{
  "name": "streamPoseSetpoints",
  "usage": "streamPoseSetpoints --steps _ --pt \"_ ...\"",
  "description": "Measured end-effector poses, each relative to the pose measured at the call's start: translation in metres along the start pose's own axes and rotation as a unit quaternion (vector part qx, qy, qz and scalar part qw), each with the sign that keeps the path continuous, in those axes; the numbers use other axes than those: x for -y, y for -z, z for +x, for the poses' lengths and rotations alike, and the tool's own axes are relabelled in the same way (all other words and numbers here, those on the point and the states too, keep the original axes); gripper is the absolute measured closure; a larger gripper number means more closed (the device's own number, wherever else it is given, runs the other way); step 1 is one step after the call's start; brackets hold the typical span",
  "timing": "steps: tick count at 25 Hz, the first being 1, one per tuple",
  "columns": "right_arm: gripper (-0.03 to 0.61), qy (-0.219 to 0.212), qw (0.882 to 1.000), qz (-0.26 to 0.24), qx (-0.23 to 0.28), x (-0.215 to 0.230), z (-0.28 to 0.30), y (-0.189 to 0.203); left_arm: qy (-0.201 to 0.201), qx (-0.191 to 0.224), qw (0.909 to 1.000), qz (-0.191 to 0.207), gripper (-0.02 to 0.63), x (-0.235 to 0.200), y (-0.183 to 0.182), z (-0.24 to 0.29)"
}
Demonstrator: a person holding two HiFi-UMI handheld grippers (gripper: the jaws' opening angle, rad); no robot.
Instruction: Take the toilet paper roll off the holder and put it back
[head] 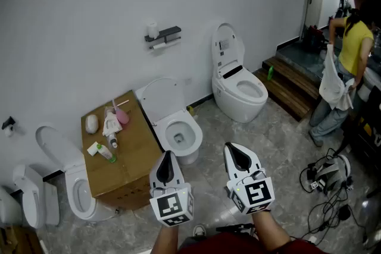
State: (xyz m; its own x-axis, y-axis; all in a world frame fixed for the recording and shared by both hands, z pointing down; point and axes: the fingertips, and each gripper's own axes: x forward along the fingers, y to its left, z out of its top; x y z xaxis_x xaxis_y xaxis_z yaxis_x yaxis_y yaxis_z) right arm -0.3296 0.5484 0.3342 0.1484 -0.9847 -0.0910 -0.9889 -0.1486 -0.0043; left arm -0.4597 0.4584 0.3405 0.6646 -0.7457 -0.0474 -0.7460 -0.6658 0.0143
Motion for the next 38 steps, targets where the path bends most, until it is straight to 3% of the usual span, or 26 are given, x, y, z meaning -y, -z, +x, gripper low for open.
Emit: streamPoseSetpoints --steps 14,30,38 --pt "0.568 0.029 0.999 -0.019 0.003 0.017 0.004 0.002 0.018 0.007 0.9998 0.002 0.598 0.021 0.000 0.014" --pt "0.568 0.124 0.992 -0.011 -0.003 0.149 -0.081 0.017 0.101 -0.005 0.9948 -0.008 0.598 0.177 0.028 0.041" --pt "0.568 0.112 0.994 -0.011 -0.019 0.161 -0.045 0.037 0.097 -0.022 0.9950 -0.007 0.598 0.171 0.047 0.076"
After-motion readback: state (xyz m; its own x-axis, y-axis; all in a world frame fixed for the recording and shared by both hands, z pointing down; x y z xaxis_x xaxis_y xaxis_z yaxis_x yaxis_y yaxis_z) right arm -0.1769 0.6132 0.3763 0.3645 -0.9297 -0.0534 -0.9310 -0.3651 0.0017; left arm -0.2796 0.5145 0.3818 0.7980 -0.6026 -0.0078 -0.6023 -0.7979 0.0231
